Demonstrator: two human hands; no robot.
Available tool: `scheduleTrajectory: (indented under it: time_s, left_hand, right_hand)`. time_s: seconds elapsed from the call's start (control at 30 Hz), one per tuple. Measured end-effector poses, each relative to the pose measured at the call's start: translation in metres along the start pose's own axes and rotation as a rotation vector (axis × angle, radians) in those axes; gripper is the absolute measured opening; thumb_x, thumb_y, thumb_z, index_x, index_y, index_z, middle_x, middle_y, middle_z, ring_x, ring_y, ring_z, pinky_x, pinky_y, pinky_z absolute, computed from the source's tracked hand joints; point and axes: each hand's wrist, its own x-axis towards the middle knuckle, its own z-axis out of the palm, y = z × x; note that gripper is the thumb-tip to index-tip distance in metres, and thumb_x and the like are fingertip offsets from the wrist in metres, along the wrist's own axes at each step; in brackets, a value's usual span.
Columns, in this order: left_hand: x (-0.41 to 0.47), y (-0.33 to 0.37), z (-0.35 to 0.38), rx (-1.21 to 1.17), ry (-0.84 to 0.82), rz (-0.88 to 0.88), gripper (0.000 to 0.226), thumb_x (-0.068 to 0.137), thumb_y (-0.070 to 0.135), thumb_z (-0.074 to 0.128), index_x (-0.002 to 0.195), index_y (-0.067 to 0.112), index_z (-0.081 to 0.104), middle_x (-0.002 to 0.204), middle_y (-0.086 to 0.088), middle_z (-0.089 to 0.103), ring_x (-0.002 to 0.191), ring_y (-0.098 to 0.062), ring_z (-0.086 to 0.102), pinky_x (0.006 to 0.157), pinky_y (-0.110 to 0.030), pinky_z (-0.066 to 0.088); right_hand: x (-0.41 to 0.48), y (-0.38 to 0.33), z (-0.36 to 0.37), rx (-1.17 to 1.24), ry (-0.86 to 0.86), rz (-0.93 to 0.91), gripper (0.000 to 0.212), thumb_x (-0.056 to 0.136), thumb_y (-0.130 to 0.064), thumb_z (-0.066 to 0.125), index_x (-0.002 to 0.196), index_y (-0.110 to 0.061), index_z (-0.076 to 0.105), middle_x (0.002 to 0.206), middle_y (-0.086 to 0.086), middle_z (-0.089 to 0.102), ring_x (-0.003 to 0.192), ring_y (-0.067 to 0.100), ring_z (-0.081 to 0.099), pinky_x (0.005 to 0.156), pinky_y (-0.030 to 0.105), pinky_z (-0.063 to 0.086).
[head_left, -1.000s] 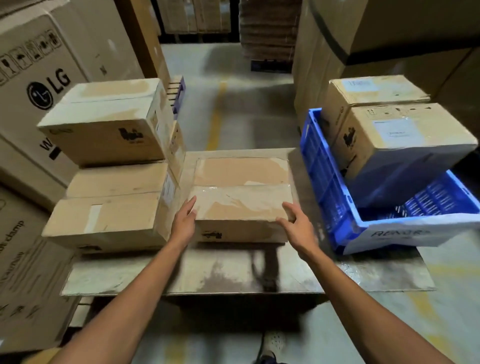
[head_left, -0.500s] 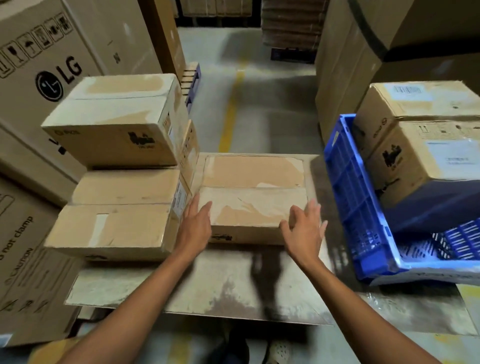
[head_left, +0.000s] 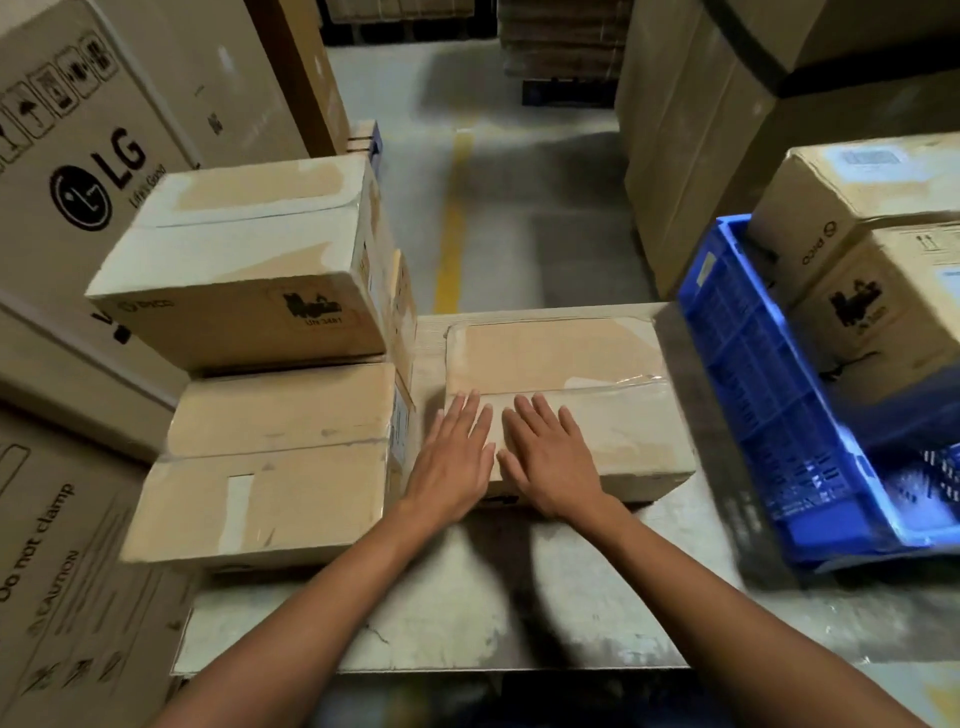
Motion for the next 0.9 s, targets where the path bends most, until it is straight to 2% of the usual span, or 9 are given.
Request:
scheduleTrajectory:
  time_s: [0.1, 0.17, 0.3, 0.4, 0.5, 0.57, 0.63, 0.77, 0.9]
  left_hand:
    - [0.007, -0.001, -0.002, 0.023, -0.07, 0.008, 0.073, 0.094, 0.045, 0.005, 0.159, 0.015, 0.019, 0.167, -0.006, 0.006, 0.155, -0.021, -0.002, 0.125, -0.046, 0.006]
    - [0.009, -0.002, -0.004, 0.031, -0.099, -0.002, 0.065, 0.1, 0.043, 0.013, 0.159, 0.018, 0.017, 0.168, -0.004, 0.005, 0.155, -0.02, -0.002, 0.124, -0.046, 0.01]
    - [0.026, 0.001, -0.021, 0.145, -0.082, 0.0, 0.055, 0.103, 0.035, 0.037, 0.154, 0.019, 0.029, 0.157, -0.004, 0.033, 0.143, -0.023, 0.03, 0.11, -0.046, 0.029]
    - [0.048, 0.008, -0.032, 0.202, -0.039, 0.001, 0.044, 0.1, 0.033, 0.04, 0.142, 0.02, 0.042, 0.138, -0.006, 0.045, 0.127, -0.025, 0.041, 0.105, -0.044, 0.034]
    - [0.071, 0.003, -0.031, 0.106, -0.095, -0.053, 0.054, 0.104, 0.038, 0.036, 0.154, 0.018, 0.03, 0.162, -0.013, 0.021, 0.15, -0.029, 0.018, 0.122, -0.046, 0.017]
    - [0.08, -0.001, -0.028, 0.073, -0.157, -0.064, 0.062, 0.106, 0.045, 0.029, 0.16, 0.019, 0.013, 0.168, -0.008, -0.002, 0.154, -0.025, -0.002, 0.125, -0.044, 0.005]
    - [0.083, -0.004, -0.025, 0.099, -0.172, -0.068, 0.063, 0.106, 0.047, 0.025, 0.16, 0.021, 0.007, 0.168, -0.006, -0.006, 0.154, -0.023, -0.005, 0.125, -0.044, 0.002]
    - [0.091, -0.001, -0.03, 0.167, -0.149, -0.064, 0.06, 0.105, 0.043, 0.031, 0.158, 0.02, 0.017, 0.167, -0.009, 0.011, 0.153, -0.028, 0.01, 0.124, -0.046, 0.012]
    - [0.103, 0.014, -0.036, 0.151, -0.136, -0.064, 0.055, 0.105, 0.041, 0.034, 0.154, 0.016, 0.028, 0.162, -0.014, 0.022, 0.149, -0.031, 0.02, 0.12, -0.046, 0.02]
  right_hand:
    - [0.008, 0.0, 0.0, -0.028, -0.108, 0.01, 0.072, 0.098, -0.053, 0.018, 0.155, -0.013, 0.034, 0.164, 0.013, 0.027, 0.152, 0.034, 0.021, 0.119, 0.057, 0.019]
    - [0.01, 0.002, 0.002, -0.047, -0.124, 0.003, 0.073, 0.097, -0.054, 0.016, 0.156, -0.014, 0.034, 0.164, 0.013, 0.028, 0.152, 0.033, 0.023, 0.118, 0.057, 0.019]
    - [0.023, 0.004, -0.014, -0.129, -0.123, -0.042, 0.072, 0.088, -0.062, 0.023, 0.138, -0.017, 0.05, 0.147, 0.009, 0.047, 0.133, 0.032, 0.044, 0.102, 0.05, 0.038]
    - [0.046, 0.007, -0.037, -0.172, -0.189, -0.061, 0.068, 0.089, -0.065, 0.034, 0.138, -0.02, 0.044, 0.142, 0.008, 0.043, 0.128, 0.03, 0.04, 0.097, 0.047, 0.039]
    - [0.069, 0.016, -0.044, -0.175, -0.303, -0.027, 0.09, 0.087, -0.073, 0.049, 0.155, -0.021, 0.022, 0.161, 0.016, 0.019, 0.15, 0.035, 0.015, 0.115, 0.059, 0.024]
    - [0.078, 0.023, -0.043, -0.161, -0.41, 0.015, 0.11, 0.082, -0.083, 0.047, 0.161, -0.023, 0.001, 0.168, 0.014, -0.009, 0.154, 0.035, -0.009, 0.12, 0.064, 0.006]
    - [0.08, 0.029, -0.04, -0.181, -0.435, 0.017, 0.116, 0.078, -0.089, 0.041, 0.16, -0.025, -0.009, 0.166, 0.012, -0.02, 0.153, 0.034, -0.017, 0.12, 0.063, -0.001]
    - [0.082, 0.034, -0.038, -0.161, -0.419, 0.0, 0.118, 0.075, -0.093, 0.039, 0.161, -0.028, -0.008, 0.167, 0.009, -0.018, 0.154, 0.032, -0.014, 0.121, 0.06, 0.0]
    - [0.086, 0.053, -0.048, -0.089, -0.316, -0.023, 0.094, 0.086, -0.074, 0.054, 0.16, -0.026, 0.021, 0.169, 0.006, 0.007, 0.155, 0.028, 0.01, 0.123, 0.051, 0.016]
